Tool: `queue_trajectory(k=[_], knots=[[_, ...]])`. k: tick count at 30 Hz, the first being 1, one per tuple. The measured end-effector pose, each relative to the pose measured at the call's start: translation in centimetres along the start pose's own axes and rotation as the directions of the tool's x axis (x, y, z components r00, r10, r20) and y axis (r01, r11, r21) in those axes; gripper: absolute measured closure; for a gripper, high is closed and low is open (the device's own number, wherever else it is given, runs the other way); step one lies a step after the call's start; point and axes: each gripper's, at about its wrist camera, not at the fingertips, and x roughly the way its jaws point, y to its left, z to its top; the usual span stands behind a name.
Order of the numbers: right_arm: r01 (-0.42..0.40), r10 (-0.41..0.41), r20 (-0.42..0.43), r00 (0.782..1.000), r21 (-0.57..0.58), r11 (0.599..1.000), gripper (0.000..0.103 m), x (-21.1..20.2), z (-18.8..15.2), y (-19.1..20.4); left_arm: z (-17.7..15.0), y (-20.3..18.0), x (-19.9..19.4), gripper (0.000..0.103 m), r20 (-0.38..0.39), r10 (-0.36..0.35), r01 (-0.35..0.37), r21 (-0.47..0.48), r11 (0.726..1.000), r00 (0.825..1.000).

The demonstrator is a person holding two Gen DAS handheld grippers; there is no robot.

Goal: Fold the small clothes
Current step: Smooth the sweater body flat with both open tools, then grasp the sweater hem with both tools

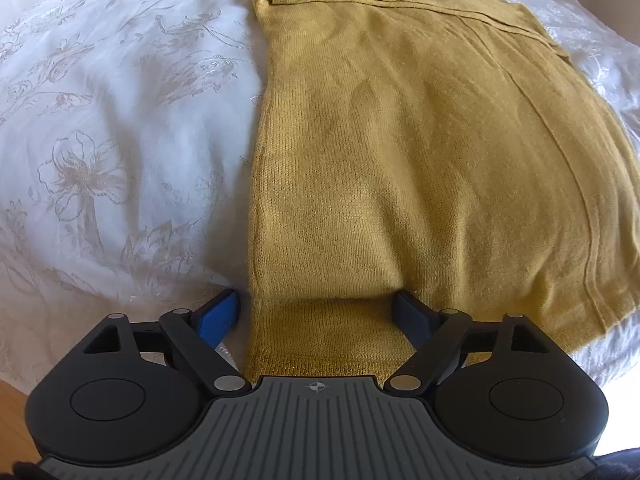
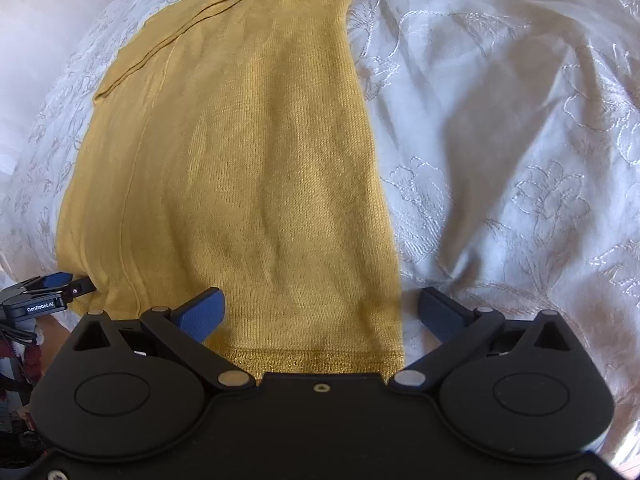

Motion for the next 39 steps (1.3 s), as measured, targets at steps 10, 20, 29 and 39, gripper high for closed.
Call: queue_trajectory(k=[10, 20, 29, 39], knots=[[0.04, -0.04, -0.046, 0.998, 0.001, 0.999, 0.0, 0.1, 0.9, 0.7, 0.6, 0.2, -1.5, 0.071, -0.006, -0.033, 0.033, 0.015, 0.999, 0.999], [-0.033, 0.033, -0.01, 0.999, 0.012, 0.999, 0.088, -2.7, 0.7, 1.7, 0.1, 0.7, -4.7, 0.094, 0.039, -0.115, 0.116, -0.033, 0.993, 0.993], [-0.144, 0.134, 0.214, 0.967, 0.032, 0.989, 0.09, -8.7, 2.1, 3.1, 1.8, 2.5, -9.9, 0.094, 0.208, -0.183, 0.212, -0.127, 0.969, 0.961], [-0.219, 0.192, 0.329, 0.925, 0.046, 0.975, 0.09, -9.2, 7.2, 3.6, 6.9, 3.9, -12.1, 0.095, 0.334, -0.162, 0.233, -0.184, 0.955, 0.929]])
